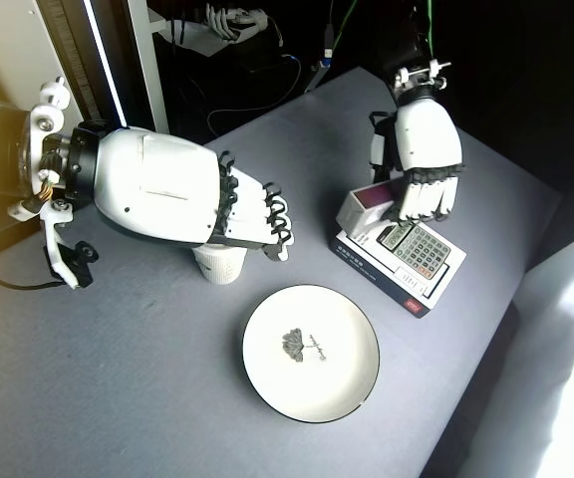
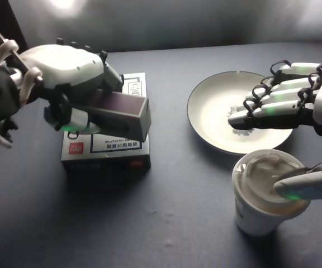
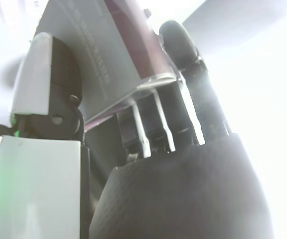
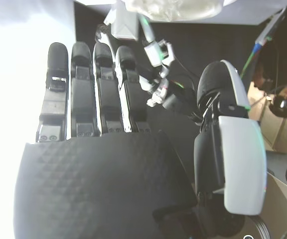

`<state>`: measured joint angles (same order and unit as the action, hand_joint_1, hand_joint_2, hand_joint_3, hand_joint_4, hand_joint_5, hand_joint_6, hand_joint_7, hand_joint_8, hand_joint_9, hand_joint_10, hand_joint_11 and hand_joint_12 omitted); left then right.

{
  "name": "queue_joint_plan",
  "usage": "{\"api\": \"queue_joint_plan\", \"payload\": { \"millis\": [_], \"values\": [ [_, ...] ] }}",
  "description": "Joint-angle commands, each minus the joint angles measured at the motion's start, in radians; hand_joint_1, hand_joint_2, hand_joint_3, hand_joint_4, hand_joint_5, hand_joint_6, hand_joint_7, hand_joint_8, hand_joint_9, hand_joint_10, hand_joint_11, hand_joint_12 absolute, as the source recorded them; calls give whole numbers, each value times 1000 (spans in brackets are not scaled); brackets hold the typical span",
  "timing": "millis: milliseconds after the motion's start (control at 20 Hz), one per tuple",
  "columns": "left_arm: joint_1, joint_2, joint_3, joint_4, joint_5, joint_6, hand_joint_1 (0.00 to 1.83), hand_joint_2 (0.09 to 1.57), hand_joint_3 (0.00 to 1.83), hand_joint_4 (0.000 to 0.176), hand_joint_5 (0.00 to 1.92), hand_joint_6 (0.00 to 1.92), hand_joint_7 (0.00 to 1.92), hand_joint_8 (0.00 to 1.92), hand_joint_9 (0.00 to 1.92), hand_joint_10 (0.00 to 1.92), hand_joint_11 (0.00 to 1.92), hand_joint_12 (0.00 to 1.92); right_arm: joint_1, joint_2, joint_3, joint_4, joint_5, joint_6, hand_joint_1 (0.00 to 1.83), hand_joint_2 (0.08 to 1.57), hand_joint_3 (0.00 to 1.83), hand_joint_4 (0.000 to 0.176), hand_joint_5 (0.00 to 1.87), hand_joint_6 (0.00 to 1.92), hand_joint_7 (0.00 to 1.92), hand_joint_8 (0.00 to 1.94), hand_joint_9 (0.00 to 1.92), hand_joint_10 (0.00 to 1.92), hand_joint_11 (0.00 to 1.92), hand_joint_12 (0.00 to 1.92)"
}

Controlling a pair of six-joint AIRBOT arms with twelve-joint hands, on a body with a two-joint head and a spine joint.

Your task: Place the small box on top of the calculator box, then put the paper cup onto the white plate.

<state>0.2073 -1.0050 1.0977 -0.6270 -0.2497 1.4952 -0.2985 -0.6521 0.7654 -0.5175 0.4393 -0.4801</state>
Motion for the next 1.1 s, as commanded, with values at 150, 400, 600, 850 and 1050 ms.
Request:
{"api": "queue_joint_plan", "payload": {
  "millis": [150, 400, 600, 850, 1050],
  "values": [
    [-9, -34, 53, 50, -83, -30, 1241, 1200, 1, 0, 824, 1030, 836, 1439, 646, 1355, 433, 1486, 16, 11, 0, 25, 101, -2, 254, 1170, 0, 0, 327, 5, 318, 3, 290, 4, 0, 801],
    [22, -55, 82, 78, -96, -70, 1231, 1185, 0, 0, 852, 990, 863, 1412, 681, 1260, 460, 1457, 18, 11, 0, 25, 102, -2, 234, 1178, 2, 0, 336, 0, 323, 2, 292, 5, 0, 810],
    [39, -59, 91, 99, -106, -102, 1237, 1174, 0, 0, 874, 956, 881, 1390, 706, 1241, 476, 1459, 39, 5, 0, 25, 101, -4, 225, 1179, 2, 0, 327, 1, 320, 1, 293, 3, 0, 816],
    [39, -64, 98, 100, -109, -104, 1232, 1184, 0, 0, 859, 980, 865, 1410, 683, 1279, 468, 1483, 50, -6, 0, 24, 100, -45, 241, 1174, 0, 0, 357, 8, 340, 6, 307, 8, 0, 834],
    [40, -63, 100, 97, -110, -105, 1181, 1240, 2, 0, 656, 1327, 833, 1381, 559, 1155, 287, 1516, 51, -21, -1, 18, 100, -51, 256, 1169, 0, 0, 363, 3, 353, 2, 321, 6, 0, 869]
  ]
}}
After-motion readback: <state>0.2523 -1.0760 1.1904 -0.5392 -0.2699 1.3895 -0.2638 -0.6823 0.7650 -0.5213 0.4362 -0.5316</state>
